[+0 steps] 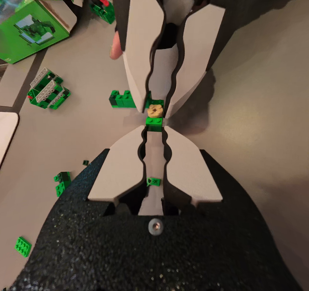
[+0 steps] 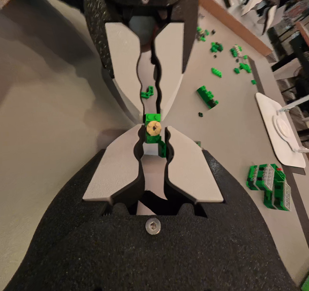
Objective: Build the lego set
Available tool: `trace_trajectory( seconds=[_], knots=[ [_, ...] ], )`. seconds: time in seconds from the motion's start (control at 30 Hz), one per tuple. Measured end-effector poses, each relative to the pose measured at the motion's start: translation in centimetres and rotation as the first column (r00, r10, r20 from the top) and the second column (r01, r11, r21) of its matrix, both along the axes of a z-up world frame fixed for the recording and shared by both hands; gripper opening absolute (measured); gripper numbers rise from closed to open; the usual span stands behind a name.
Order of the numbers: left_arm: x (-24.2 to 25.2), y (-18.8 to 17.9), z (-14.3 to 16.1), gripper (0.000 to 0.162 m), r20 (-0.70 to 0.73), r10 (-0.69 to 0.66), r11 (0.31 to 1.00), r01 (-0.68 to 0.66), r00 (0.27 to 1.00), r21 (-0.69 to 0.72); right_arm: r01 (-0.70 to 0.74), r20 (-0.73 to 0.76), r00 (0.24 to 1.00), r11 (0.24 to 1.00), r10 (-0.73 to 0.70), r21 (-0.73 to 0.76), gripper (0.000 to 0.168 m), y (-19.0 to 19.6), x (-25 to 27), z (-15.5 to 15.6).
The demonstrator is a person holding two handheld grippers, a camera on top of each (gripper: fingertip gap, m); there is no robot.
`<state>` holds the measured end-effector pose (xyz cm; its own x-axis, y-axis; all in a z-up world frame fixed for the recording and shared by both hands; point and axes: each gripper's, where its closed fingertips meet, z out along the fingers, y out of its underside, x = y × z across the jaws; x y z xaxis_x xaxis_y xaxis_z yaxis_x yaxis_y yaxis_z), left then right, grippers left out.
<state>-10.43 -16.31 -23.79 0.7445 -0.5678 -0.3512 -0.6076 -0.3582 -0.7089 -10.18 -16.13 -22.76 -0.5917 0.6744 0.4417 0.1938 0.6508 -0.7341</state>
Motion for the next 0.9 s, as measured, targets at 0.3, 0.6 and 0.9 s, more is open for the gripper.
trace_trajectory(
  seconds=[0.3, 0.6, 0.9],
  knots=[
    [-3.3, 0.9, 4.5, 0.016, 0.137, 0.179, 0.922, -0.214, 0.974, 0.322, 0.185, 0.045, 0.963, 0.530, -0.266, -0.827, 0.049, 5.0, -1.4, 7.6],
    [-2.0, 1.4, 5.7, 0.016, 0.134, 0.145, 0.889, -0.189, 0.980, 0.416, 0.249, 0.260, 0.961, 0.118, 0.094, -0.961, 0.035, 1.5, -1.9, 5.9],
    [-1.6, 1.6, 5.2, 0.016, 0.106, 0.137, 0.902, -0.168, 0.985, 0.399, 0.252, 0.263, 0.953, 0.088, 0.148, -0.964, 0.022, 0.9, -1.8, 5.5]
  ],
)
